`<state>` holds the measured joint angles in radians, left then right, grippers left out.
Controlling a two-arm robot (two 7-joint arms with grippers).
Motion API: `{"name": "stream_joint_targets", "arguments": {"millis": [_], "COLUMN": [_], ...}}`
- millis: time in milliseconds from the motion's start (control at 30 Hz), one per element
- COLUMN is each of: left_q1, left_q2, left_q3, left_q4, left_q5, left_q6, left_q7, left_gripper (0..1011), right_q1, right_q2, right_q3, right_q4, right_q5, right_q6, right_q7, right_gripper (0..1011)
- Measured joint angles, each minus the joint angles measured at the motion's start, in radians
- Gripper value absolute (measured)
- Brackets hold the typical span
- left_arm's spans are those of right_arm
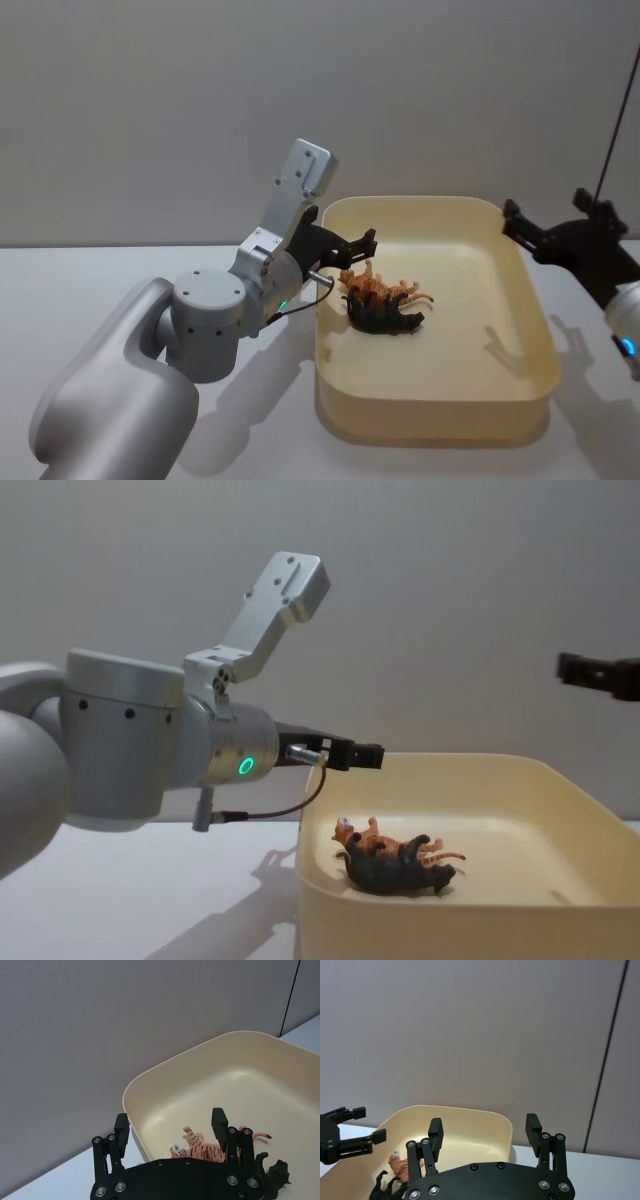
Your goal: Pick up the toy alternately with two hands and place it into the central storage box.
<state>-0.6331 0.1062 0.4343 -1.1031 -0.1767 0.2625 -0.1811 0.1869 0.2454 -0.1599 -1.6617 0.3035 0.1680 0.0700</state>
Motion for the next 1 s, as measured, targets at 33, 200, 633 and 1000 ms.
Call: {"name": "stream_joint_targets", "arguments": {"millis": [33, 200, 633, 1000], "left_q1": [0.0, 0.0, 0.0, 0.0], "left_q2": [0.0, 0.0, 0.0, 0.0], "left_q3": [0.0, 0.0, 0.0, 0.0], "left_q4": [0.0, 0.0, 0.0, 0.0], "left_q5": [0.0, 0.0, 0.0, 0.0], "left_q6": [0.0, 0.0, 0.0, 0.0], "left_q7": [0.0, 0.0, 0.0, 0.0], "left_gripper": [1002, 1002, 1002, 1002], "right_q1": [-0.005, -0.048, -0.162, -0.248], "right_q2": [0.004, 0.037, 0.123, 0.183], "right_q3": [0.003, 0.033, 0.112, 0.175], "right_q4": [-0.005, -0.047, -0.118, -0.127], "right_q5": [0.003, 0.032, 0.074, 0.076], "right_q6": [0.0, -0.004, -0.019, -0.036], "right_q7": [-0.003, -0.027, -0.082, -0.11], "right_gripper": [1001, 1001, 1001, 1001]}}
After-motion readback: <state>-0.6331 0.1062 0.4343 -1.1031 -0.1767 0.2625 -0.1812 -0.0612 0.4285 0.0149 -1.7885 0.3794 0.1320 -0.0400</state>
